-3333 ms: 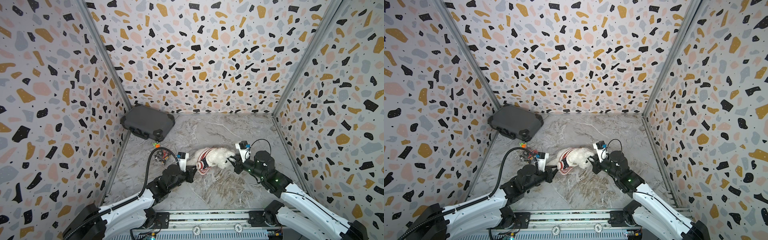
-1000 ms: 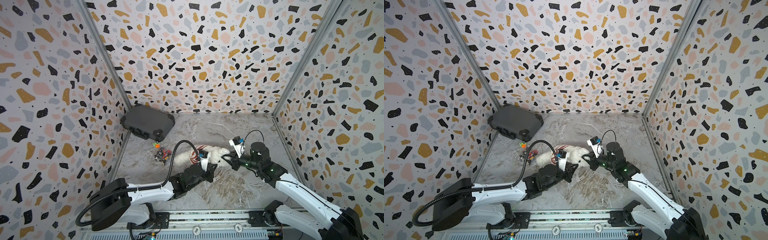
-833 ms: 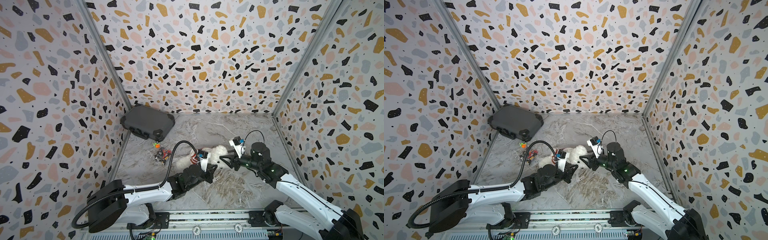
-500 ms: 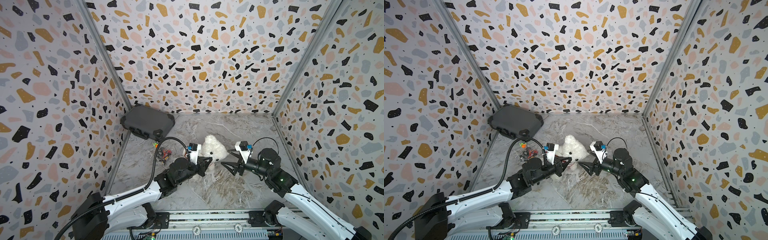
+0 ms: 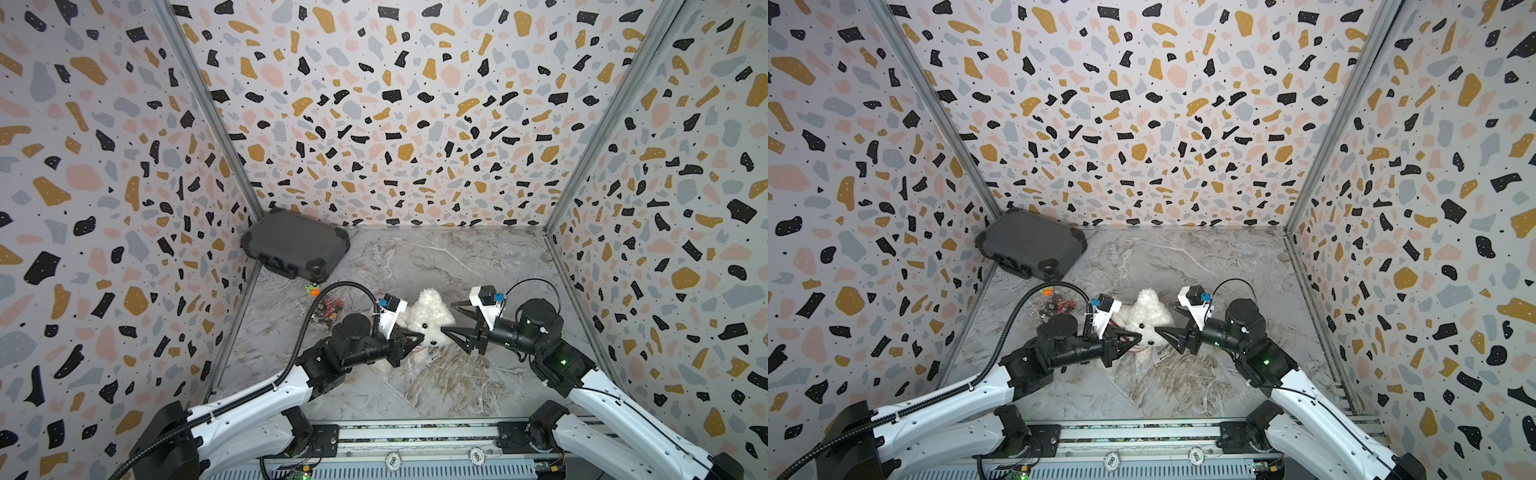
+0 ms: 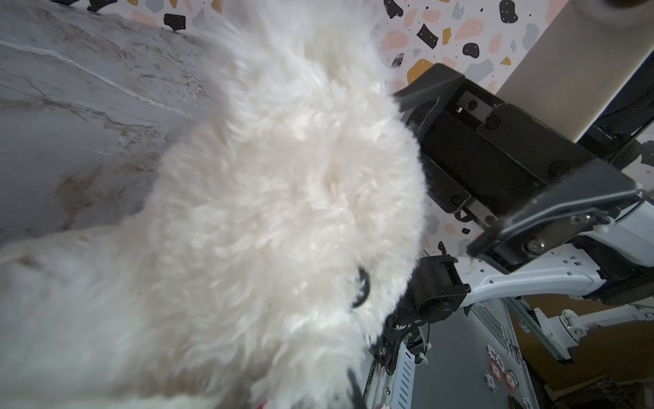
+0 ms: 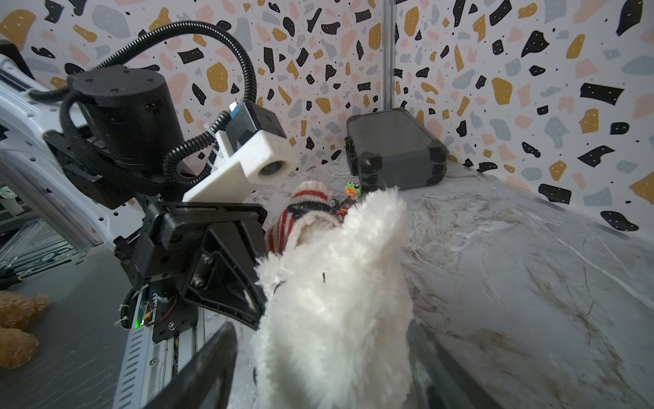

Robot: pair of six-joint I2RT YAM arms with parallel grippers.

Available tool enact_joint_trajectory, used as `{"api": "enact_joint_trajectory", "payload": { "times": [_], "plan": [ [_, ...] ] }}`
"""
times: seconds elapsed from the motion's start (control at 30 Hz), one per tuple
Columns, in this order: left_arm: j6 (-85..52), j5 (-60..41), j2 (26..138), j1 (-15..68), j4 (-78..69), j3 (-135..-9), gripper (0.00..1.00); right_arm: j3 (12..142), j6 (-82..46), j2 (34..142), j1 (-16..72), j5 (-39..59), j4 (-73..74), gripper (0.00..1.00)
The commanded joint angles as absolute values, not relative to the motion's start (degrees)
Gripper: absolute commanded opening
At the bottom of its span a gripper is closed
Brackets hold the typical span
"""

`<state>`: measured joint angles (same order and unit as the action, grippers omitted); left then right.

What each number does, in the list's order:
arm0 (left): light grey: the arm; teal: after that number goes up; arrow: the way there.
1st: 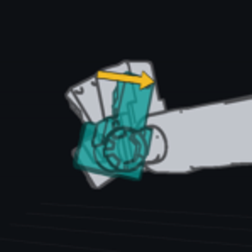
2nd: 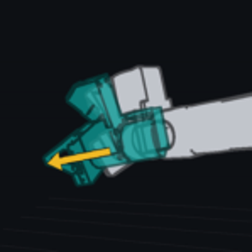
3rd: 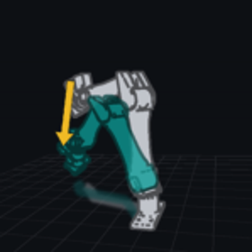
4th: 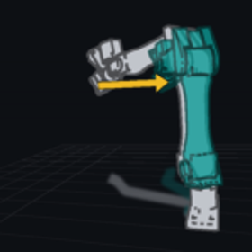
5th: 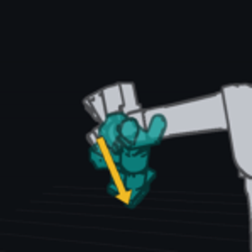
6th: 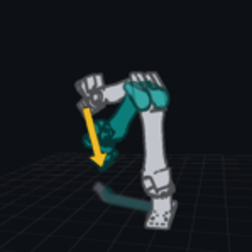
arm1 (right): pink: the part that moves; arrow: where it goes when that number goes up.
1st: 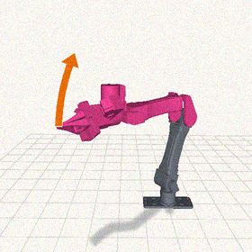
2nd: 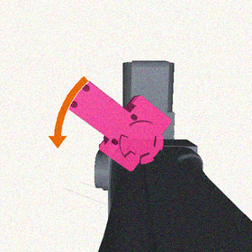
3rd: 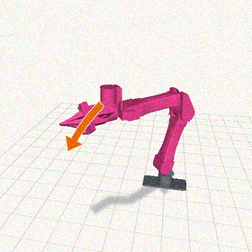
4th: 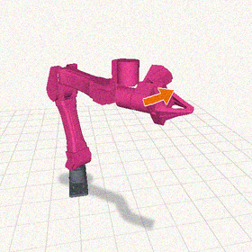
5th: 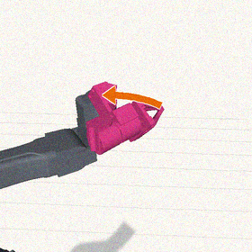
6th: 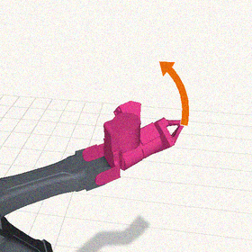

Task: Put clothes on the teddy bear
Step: 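Lift the bear upright between both grippers, left holding its body, right its head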

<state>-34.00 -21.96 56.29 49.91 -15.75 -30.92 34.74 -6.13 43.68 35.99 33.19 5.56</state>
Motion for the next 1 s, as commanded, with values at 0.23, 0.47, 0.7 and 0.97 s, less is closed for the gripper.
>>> {"api": "enact_joint_trajectory", "payload": {
  "times": [0.23,0.47,0.7,0.97],
  "plan": [
    [-31.4,-26.3,53.7,49.7,-19.5,-32.1,0.00,33.0,-6.0,40.4,37.7,33.7,4.9,0.86],
    [-31.7,-26.8,53.0,49.6,-20.7,-31.3,0.00,31.9,-6.3,40.6,38.3,33.4,4.9,0.76],
    [-32.1,-26.8,52.7,49.6,-21.0,-31.1,0.00,32.1,-5.5,41.5,38.5,33.7,4.9,0.55],
    [-33.2,-20.2,53.2,49.6,-19.7,-31.8,0.00,31.3,-6.4,42.1,38.6,32.6,7.7,0.08]
  ]
}}
